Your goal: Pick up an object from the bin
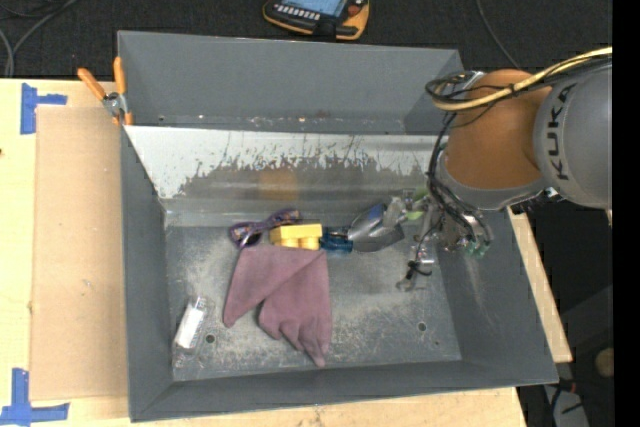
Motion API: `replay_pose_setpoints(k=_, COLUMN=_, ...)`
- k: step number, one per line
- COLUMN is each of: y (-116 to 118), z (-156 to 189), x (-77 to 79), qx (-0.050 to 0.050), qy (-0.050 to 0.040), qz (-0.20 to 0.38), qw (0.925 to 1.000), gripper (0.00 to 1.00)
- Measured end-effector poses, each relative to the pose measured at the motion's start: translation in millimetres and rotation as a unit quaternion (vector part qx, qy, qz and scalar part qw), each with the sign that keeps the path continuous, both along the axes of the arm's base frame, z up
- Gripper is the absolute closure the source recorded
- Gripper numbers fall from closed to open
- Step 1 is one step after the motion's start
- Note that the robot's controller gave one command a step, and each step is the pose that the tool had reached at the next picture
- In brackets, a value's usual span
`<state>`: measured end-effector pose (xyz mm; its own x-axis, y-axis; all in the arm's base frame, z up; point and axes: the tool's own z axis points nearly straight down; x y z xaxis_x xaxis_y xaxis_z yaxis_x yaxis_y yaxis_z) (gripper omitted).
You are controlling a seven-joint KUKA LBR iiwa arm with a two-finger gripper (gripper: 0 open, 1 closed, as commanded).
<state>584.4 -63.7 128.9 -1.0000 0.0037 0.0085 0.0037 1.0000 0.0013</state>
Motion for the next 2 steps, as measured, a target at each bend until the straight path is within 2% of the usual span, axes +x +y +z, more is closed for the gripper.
replay_pose_setpoints(k=1, y=0.3, z=4.4, x=1.9, qx=0.000, qy=-0.0036, qz=0.001, qw=1.0000, gripper=0.00)
replay_pose_setpoints(k=2, y=-9.0, z=-60.1, x=37.4, qx=0.000, qy=-0.0026, qz=0.083, qw=0.9966, gripper=0.00)
